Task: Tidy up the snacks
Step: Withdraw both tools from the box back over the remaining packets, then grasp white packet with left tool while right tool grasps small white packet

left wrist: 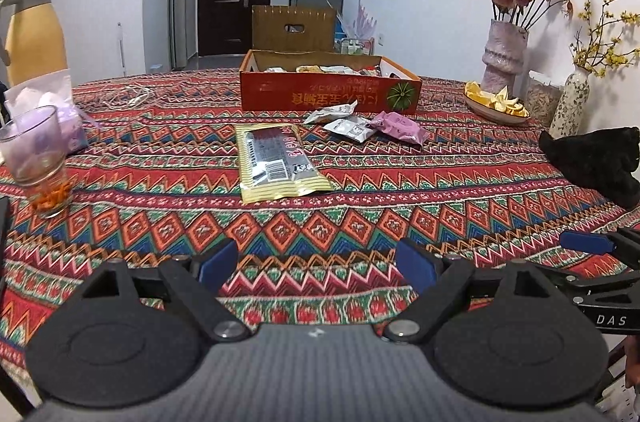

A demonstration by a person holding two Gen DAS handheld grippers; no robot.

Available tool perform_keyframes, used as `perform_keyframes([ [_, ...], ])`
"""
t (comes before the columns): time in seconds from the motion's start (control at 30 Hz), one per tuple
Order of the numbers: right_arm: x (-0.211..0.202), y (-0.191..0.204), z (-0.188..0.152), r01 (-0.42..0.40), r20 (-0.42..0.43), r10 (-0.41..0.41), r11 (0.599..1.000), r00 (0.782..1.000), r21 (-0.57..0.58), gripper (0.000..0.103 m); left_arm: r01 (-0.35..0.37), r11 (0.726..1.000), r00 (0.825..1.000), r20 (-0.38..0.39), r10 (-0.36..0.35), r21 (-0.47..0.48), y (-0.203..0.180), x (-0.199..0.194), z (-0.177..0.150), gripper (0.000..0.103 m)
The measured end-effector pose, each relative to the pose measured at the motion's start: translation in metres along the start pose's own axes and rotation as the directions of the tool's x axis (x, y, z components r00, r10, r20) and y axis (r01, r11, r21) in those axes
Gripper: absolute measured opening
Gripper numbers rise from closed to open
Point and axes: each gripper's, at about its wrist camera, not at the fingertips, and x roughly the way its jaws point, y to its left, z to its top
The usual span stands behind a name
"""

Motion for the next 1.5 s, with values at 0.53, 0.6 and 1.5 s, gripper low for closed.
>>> perform_keyframes([
  [0.53,0.093,-0.033,0.075,0.023,-0.015,-0.024,0.997,1.000,-0.070,0.079,0.071,0.989,0.997,0.003,-0.072,0.130,-0.017,0.156,0.106,0.090],
  [0.6,0.107,-0.039,0.087,0.022,-0.017,-0.023,0.997,1.000,-0.077,0.079,0.085,0.989,0.996,-0.019,-0.084,0.120,-0.017,0.185,0.121,0.090],
  [1.5,0.315,-0.008,0.177,-0.297,-0.223,0.245,0.923,0.944,-0.243,0.081,0.131,0.984,0.991,-0.003,-0.132,0.117,0.045,0.250,0.182,0.002],
])
